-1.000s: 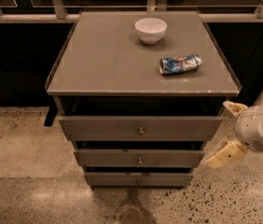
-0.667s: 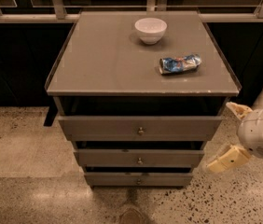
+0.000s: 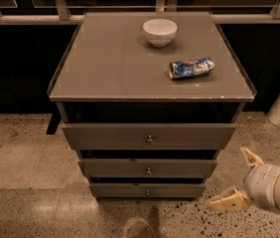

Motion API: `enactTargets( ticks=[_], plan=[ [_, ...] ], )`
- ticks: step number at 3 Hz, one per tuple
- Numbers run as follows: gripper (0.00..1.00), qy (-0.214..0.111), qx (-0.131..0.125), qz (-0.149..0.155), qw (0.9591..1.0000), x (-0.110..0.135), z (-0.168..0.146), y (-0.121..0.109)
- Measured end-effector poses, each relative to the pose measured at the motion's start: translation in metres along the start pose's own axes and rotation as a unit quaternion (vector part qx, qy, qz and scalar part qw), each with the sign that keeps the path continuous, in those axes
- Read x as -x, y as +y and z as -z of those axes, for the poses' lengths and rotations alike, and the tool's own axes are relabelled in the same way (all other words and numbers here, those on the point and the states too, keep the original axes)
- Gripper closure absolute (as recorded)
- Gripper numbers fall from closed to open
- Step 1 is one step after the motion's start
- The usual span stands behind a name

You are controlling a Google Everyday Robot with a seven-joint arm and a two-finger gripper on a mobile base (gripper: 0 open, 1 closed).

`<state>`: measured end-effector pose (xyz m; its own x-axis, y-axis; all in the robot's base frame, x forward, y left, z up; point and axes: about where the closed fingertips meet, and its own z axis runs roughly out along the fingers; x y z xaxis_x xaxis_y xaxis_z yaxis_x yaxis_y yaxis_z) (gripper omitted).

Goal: Open middle drawer

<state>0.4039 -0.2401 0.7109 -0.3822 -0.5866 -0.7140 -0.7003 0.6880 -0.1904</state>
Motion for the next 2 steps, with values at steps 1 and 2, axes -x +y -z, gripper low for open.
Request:
enactTargets(
  ticks=[1,2],
  plan=[
    [0.00,-0.001,-0.010,-0.038,0.9992,-0.042,-0.048,-0.004],
    [0.00,0.010,0.002,-0.057,0.9983,-0.067,-0.096,-0.002]
  ],
)
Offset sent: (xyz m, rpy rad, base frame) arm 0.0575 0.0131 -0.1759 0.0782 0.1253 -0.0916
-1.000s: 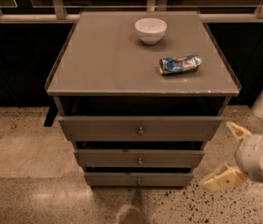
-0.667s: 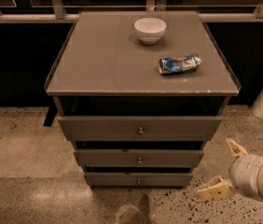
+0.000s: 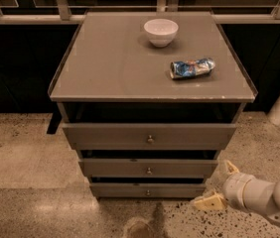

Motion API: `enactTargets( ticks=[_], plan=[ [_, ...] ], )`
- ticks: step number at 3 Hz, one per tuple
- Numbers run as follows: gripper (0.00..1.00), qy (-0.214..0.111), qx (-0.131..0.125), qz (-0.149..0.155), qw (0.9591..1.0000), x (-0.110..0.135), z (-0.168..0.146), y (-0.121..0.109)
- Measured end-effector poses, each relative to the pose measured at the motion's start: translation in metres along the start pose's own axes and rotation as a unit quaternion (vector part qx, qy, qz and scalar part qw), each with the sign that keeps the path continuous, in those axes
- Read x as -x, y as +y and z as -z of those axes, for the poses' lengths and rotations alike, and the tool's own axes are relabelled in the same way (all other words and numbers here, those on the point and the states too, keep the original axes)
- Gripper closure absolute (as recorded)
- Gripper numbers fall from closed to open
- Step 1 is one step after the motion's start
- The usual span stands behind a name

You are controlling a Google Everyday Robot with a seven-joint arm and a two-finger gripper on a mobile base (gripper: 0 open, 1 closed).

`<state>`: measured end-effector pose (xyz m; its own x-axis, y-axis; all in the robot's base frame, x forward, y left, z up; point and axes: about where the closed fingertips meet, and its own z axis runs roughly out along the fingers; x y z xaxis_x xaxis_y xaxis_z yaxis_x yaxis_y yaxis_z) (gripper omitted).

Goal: Open middle drawer

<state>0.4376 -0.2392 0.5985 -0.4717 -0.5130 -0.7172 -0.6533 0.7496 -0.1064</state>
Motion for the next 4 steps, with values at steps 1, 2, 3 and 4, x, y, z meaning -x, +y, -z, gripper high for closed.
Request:
enactTargets(
  ticks=[1,2,3,4],
  plan=[
    [0.19,0.000,0.004,-0.001,1.0000,-0.0003,-0.0069,0.0016],
    [0.42,0.000,0.004,0.000,1.0000,-0.0003,-0.0069,0.0016],
    [0.65,0.000,0.004,0.000,1.0000,-0.0003,-0.0069,0.0016],
    [0.88,-0.018,-0.011,-0.014,0.9997,-0.0073,-0.0167,-0.0038]
  ],
)
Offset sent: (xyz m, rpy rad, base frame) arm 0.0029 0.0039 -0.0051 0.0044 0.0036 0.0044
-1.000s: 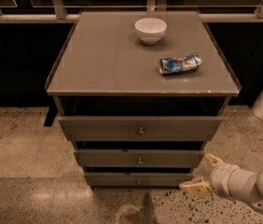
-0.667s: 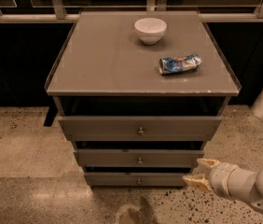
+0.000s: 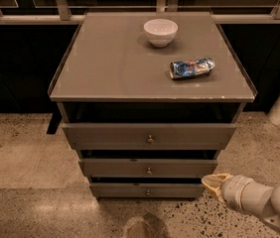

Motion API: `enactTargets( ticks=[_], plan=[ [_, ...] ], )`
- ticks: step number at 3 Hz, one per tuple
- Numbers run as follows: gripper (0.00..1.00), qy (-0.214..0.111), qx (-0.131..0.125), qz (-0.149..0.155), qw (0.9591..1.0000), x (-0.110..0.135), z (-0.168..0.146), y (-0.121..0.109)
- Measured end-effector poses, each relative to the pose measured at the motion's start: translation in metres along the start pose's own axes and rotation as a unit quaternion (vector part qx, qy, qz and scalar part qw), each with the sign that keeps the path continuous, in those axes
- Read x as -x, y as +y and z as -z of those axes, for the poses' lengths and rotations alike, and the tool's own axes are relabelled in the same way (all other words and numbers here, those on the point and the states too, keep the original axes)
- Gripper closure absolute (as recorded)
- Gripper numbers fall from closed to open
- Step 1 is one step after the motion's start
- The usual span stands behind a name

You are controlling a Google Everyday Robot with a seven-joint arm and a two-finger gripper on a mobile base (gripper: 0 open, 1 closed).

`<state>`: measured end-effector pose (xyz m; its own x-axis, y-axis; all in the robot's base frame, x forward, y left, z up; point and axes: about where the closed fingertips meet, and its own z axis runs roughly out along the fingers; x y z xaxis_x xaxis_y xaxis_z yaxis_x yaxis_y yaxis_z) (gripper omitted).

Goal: Open middle drawer

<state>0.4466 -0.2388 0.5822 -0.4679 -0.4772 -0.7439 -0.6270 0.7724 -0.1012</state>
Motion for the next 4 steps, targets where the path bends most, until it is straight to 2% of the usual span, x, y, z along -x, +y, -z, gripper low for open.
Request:
enactTargets(
  ticks=[1,2,3,4],
  plan=[
    [1.00,-0.034,-0.002,-0.014,0.9993,-0.006,-0.037,-0.016],
    [1.00,-0.070,0.014,-0.029,0.9970,-0.009,-0.096,-0.025],
    [1.00,-0.085,0.030,-0.042,0.9951,-0.012,-0.143,-0.030],
    [1.00,-0.098,0.033,-0.049,0.9934,-0.007,-0.181,-0.036]
  ],
)
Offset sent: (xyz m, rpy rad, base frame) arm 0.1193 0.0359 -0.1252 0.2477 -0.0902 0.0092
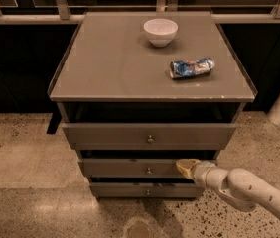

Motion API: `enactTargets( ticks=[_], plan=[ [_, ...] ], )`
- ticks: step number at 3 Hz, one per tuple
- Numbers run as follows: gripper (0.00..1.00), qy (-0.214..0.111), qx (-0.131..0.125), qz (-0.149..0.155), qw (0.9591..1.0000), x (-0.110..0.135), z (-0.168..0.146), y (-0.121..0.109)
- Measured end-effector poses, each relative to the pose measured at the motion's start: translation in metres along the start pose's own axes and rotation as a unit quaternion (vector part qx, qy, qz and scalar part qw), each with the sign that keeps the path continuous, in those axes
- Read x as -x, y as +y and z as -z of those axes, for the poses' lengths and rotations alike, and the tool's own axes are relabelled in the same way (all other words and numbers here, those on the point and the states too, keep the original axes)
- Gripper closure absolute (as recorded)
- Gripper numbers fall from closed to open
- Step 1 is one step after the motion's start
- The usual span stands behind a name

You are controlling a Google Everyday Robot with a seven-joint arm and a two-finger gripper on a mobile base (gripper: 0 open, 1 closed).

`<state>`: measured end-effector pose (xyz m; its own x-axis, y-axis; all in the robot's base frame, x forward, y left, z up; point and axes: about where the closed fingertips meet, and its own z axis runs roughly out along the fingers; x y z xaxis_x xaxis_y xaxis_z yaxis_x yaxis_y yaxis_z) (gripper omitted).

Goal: Open middle drawer

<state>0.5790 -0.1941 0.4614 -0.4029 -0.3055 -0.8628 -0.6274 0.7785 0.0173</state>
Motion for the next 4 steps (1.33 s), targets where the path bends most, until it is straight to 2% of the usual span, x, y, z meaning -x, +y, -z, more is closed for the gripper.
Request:
enactTargets(
  ticks=[1,2,3,4],
  plan=[
    [1.00,-0.013,-0.007,0.001,0.9999,0.012,-0.028,-0.010],
    [1.00,-0.024,-0.028,-0.004,0.9993,0.020,-0.043,-0.022],
    [1.00,-0.024,-0.029,-0.004,0.9993,0.020,-0.043,-0.023],
    [1.00,-0.007,-0.042,-0.014,0.9990,0.004,-0.046,-0.024]
  ],
)
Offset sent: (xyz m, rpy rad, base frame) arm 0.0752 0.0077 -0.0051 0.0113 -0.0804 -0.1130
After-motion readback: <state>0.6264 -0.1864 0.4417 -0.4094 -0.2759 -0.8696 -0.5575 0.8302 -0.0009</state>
